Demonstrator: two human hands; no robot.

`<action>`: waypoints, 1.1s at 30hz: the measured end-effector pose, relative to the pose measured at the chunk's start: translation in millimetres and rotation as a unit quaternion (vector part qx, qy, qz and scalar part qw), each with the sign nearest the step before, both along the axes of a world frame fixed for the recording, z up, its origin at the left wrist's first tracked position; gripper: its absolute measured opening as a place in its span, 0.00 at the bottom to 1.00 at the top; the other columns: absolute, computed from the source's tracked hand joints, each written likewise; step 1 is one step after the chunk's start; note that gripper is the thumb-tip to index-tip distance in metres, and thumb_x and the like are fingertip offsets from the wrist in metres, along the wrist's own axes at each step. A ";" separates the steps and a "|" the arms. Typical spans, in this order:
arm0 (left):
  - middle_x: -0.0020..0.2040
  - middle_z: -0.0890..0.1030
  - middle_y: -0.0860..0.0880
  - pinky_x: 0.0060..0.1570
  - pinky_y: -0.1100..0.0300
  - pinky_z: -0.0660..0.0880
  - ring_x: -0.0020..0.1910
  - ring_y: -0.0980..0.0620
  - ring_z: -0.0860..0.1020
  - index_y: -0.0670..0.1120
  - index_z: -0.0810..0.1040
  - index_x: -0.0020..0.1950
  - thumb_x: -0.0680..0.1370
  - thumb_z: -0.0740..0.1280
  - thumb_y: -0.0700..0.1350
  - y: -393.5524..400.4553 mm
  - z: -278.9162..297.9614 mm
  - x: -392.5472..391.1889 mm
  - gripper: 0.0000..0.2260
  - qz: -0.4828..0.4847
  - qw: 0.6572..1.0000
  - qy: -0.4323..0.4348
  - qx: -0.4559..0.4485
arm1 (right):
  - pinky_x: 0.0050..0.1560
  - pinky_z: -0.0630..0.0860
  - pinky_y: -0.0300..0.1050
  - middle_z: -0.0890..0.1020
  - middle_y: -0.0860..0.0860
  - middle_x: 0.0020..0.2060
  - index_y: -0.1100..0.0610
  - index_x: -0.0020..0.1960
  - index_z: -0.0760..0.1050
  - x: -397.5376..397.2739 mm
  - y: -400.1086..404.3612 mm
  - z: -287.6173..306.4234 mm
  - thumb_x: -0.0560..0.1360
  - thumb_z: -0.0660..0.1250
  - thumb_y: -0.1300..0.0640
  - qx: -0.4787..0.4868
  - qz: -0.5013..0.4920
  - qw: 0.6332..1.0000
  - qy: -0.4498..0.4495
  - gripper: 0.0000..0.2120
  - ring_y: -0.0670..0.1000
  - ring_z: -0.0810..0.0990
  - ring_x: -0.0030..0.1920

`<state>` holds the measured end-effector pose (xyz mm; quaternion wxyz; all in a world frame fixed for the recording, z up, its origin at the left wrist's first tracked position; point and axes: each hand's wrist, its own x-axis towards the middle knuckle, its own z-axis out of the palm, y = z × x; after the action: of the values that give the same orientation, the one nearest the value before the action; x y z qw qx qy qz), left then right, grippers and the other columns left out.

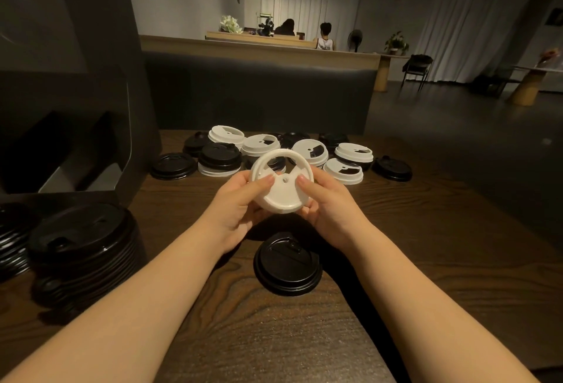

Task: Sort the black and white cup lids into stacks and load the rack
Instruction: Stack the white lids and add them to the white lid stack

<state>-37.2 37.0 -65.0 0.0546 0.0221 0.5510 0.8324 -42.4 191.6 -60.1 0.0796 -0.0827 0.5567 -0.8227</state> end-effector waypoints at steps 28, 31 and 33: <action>0.50 0.84 0.43 0.57 0.50 0.77 0.51 0.47 0.83 0.43 0.79 0.59 0.67 0.62 0.63 22.9 6.0 17.2 0.31 0.044 0.998 0.031 -0.010 | 0.49 0.76 0.41 0.81 0.51 0.53 0.52 0.59 0.77 2.6 -16.3 -4.8 0.77 0.62 0.62 0.200 -0.111 0.973 0.022 0.13 0.50 0.79 0.53; 0.45 0.86 0.46 0.59 0.50 0.75 0.49 0.49 0.83 0.48 0.80 0.51 0.77 0.55 0.63 21.6 6.0 16.4 0.22 0.029 0.999 0.012 -0.039 | 0.44 0.71 0.34 0.79 0.46 0.52 0.50 0.57 0.73 2.8 -14.6 -5.9 0.79 0.59 0.59 0.260 -0.123 0.956 0.053 0.09 0.44 0.77 0.52; 0.45 0.86 0.46 0.62 0.49 0.73 0.51 0.49 0.82 0.49 0.80 0.50 0.79 0.51 0.63 20.4 4.1 15.8 0.24 0.024 0.998 -0.003 -0.059 | 0.50 0.70 0.40 0.76 0.47 0.53 0.49 0.59 0.70 2.5 -13.5 -6.7 0.80 0.58 0.57 0.299 -0.120 0.945 0.062 0.09 0.47 0.75 0.55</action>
<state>-21.4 57.3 -60.9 0.0371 0.0035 0.5992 0.7998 -39.9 178.1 -66.8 -0.0337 -0.0383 0.7866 -0.6153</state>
